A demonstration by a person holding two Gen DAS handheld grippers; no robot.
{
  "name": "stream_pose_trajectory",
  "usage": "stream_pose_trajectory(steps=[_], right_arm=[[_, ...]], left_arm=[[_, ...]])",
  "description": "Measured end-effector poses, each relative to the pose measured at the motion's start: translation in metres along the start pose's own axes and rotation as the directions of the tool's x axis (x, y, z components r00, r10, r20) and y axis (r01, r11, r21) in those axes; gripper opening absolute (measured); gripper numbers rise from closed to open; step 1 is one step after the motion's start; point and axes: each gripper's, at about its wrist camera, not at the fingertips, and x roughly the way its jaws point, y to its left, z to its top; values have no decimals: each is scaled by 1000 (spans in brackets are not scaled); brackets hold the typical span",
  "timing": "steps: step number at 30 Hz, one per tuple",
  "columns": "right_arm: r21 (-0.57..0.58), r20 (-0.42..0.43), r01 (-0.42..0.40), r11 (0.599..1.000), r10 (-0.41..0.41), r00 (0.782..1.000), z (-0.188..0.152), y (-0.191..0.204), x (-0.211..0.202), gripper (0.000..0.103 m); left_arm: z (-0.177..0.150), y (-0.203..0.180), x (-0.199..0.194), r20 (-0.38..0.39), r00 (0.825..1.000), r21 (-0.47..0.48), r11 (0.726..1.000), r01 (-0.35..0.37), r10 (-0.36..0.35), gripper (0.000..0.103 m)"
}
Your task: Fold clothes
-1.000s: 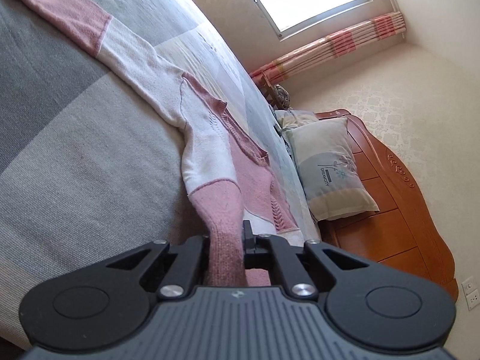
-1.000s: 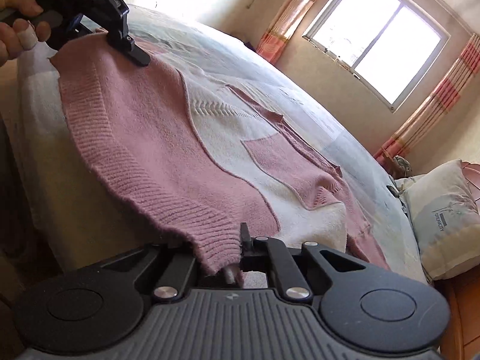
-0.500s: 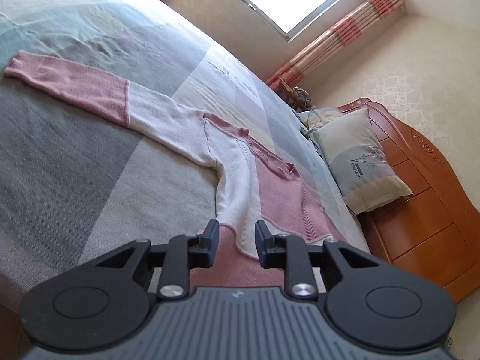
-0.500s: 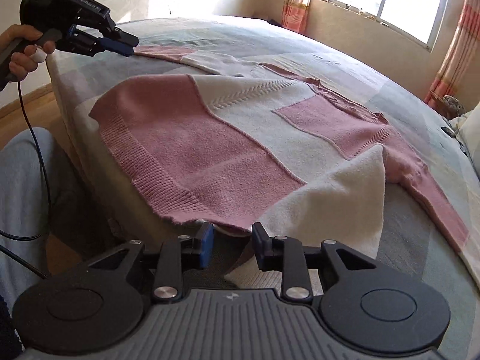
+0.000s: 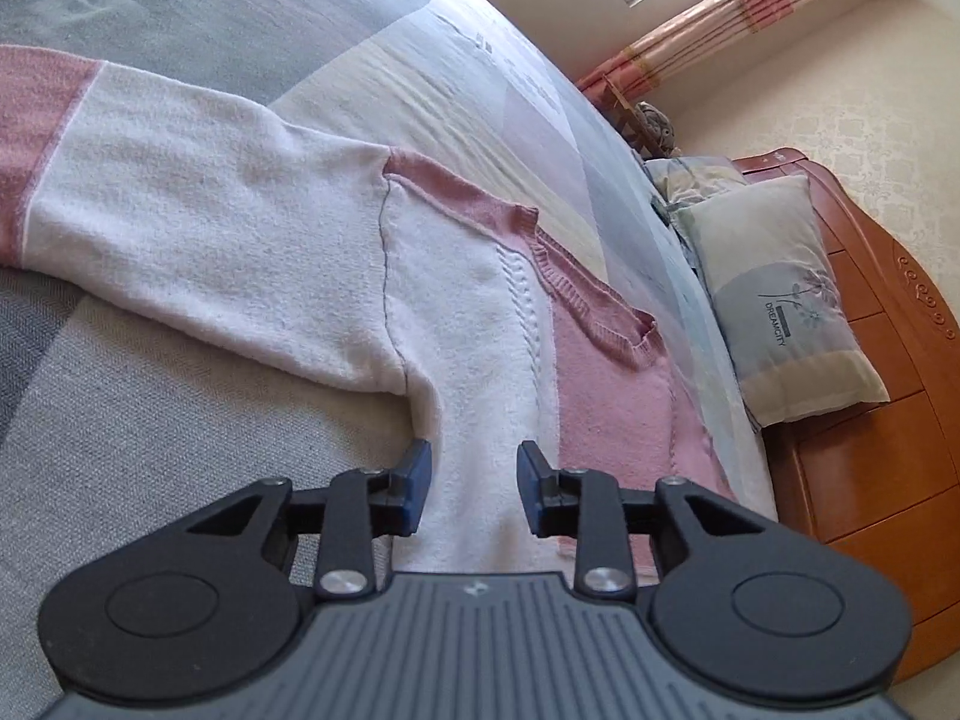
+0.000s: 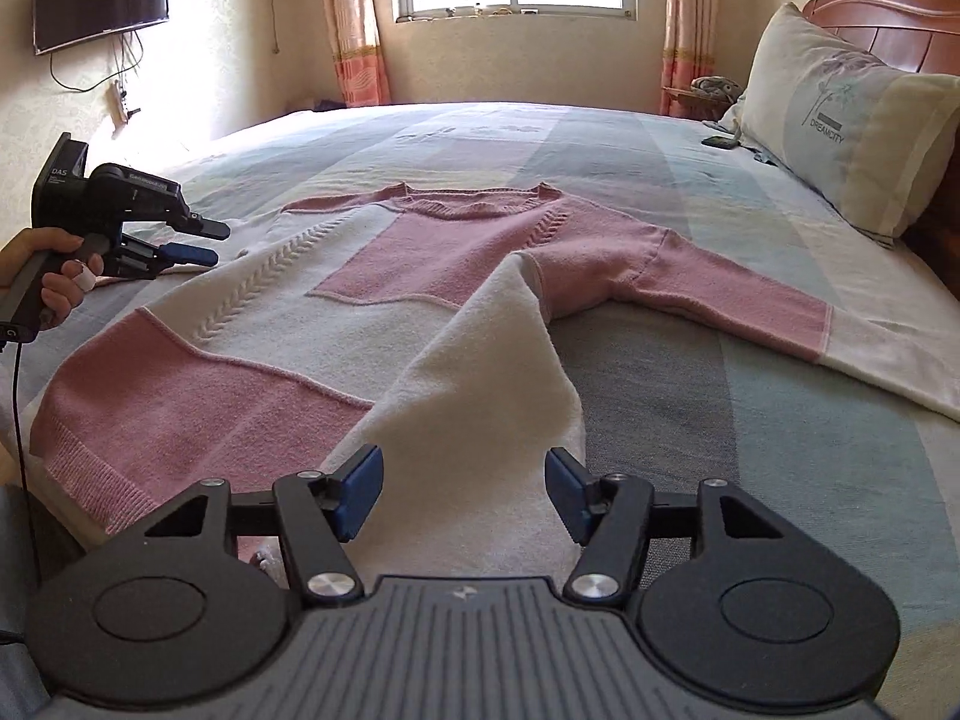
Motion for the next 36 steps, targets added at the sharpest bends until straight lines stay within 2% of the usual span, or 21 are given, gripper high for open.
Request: stream_pose_trajectory(steps=[2, 5, 6, 7, 8, 9, 14, 19, 22, 26, 32, 36], right_arm=[[40, -12, 11, 999, -11, 1000, 0, -10, 6, 70], [102, -25, 28, 994, -25, 999, 1, -23, 16, 75], [122, -31, 33, 992, -29, 999, 1, -28, 20, 75], [139, -37, 39, 989, -34, 999, 1, -31, 24, 75], [151, -46, 46, 988, -39, 998, 0, -32, 29, 75], [158, -56, 52, 986, -44, 997, -2, -33, 33, 75], [151, -92, 87, 985, -73, 993, -6, -32, 40, 75], [176, -110, 106, 979, -87, 990, -12, -39, 43, 76], [177, -110, 113, 978, -95, 989, -13, -38, 42, 77], [169, -105, 127, 977, -111, 988, -14, -37, 34, 77], [183, -80, 131, 975, -118, 990, -13, -35, 18, 77], [174, -51, 119, 978, -112, 992, -10, -26, 8, 79]], left_arm=[[5, 4, 12, -3, 999, -2, 999, -35, 35, 30], [8, 13, 18, 8, 1000, -27, 1000, 14, -14, 30], [7, 12, 19, 16, 1000, -17, 1000, 8, -8, 28], [7, 11, 19, 25, 1000, -4, 1000, -1, 1, 24], [6, 10, 20, 34, 999, 8, 1000, -11, 11, 10], [6, 7, 19, 50, 998, 43, 998, -42, 40, 8], [25, -3, 3, 158, 978, 176, 970, -166, 139, 8], [39, -5, 4, 130, 979, 205, 961, -184, 160, 11], [26, -8, -7, 113, 985, 236, 959, -157, 134, 11], [2, 7, -39, 120, 988, 202, 971, -124, 101, 13], [-57, 25, -80, 69, 995, 171, 982, -85, 74, 19], [-90, 25, -86, 51, 996, 180, 980, -87, 79, 25]])
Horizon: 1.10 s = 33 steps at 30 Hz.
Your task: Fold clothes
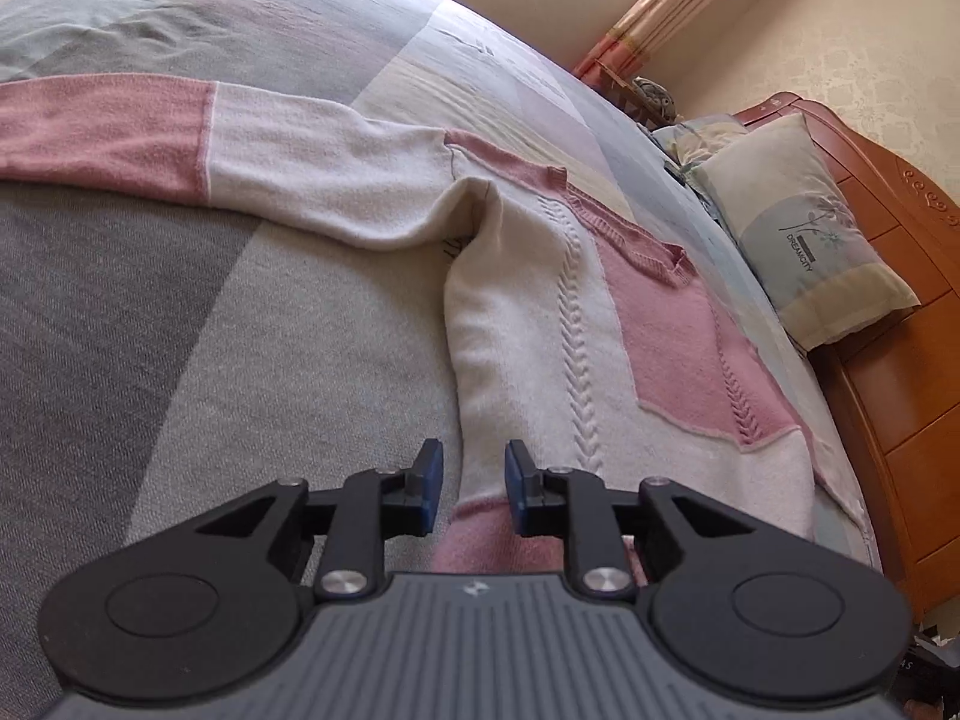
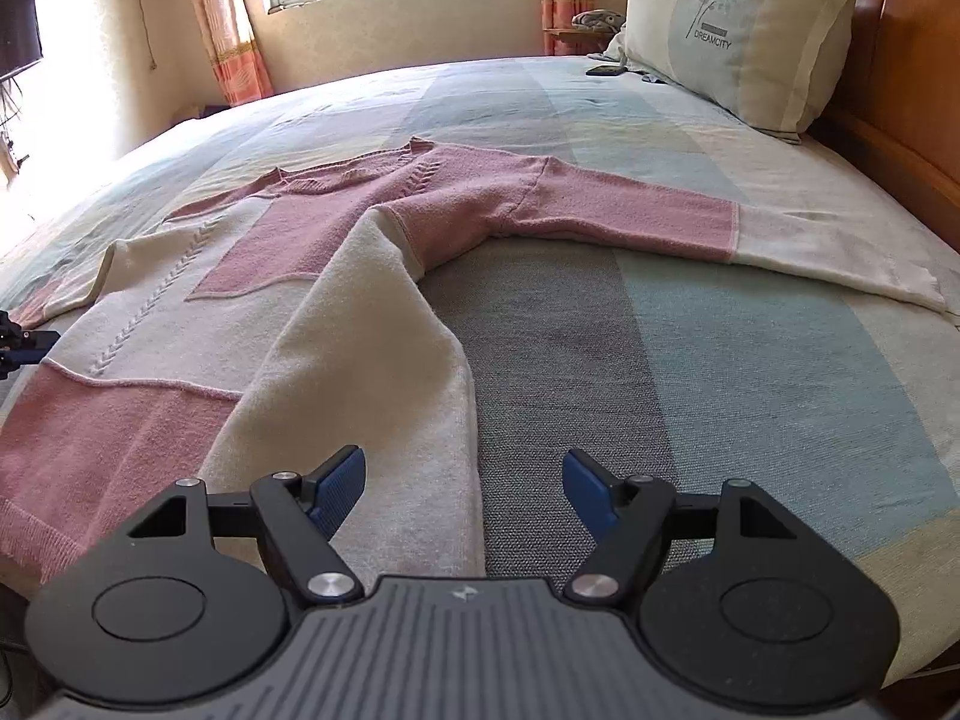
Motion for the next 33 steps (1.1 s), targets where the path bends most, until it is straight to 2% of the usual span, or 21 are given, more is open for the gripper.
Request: stream_pose_trajectory(steps=[4, 7, 9, 11, 14, 15, 19, 24, 27, 31, 33], right_arm=[[-24, 28, -16, 1000, 16, 999, 2, 13, -12, 83], [-50, 50, -18, 999, 21, 999, 2, 22, -22, 85], [-59, 57, -19, 998, 22, 998, 2, 26, -27, 86], [-63, 61, -23, 998, 27, 998, 1, 29, -30, 86], [-69, 63, -30, 997, 34, 997, 1, 32, -33, 86], [-75, 63, -27, 997, 32, 997, 1, 33, -34, 86], [-84, 56, -25, 996, 30, 998, 1, 30, -34, 86], [9, -10, -62, 998, 62, 998, -4, 15, -6, 86], [68, -23, -78, 995, 80, 997, -10, 11, 3, 85], [66, -24, -70, 995, 72, 997, -15, 10, 1, 86], [78, -23, -63, 995, 65, 998, -16, 7, 1, 86]], left_arm=[[-18, -17, -1, 32, 998, 56, 997, -53, 52, 28], [-23, -32, 0, 38, 992, 115, 986, -120, 116, 28], [-26, -38, -1, 34, 989, 133, 980, -148, 145, 24], [-30, -41, -4, 23, 986, 147, 975, -165, 163, 9], [-30, -30, -21, 33, 977, 135, 968, -212, 210, 4], [-30, -23, -29, 48, 967, 123, 959, -254, 250, 4], [-20, 2, -54, 35, 972, 51, 971, -233, 232, 4], [-17, -3, -45, 0, 990, 42, 989, -138, 139, 9], [-24, -8, -25, -45, 994, 27, 995, -97, 98, 20], [-30, -21, -17, -27, 996, 59, 995, -79, 81, 38], [-34, -31, -14, -18, 993, 126, 986, -113, 116, 39]])
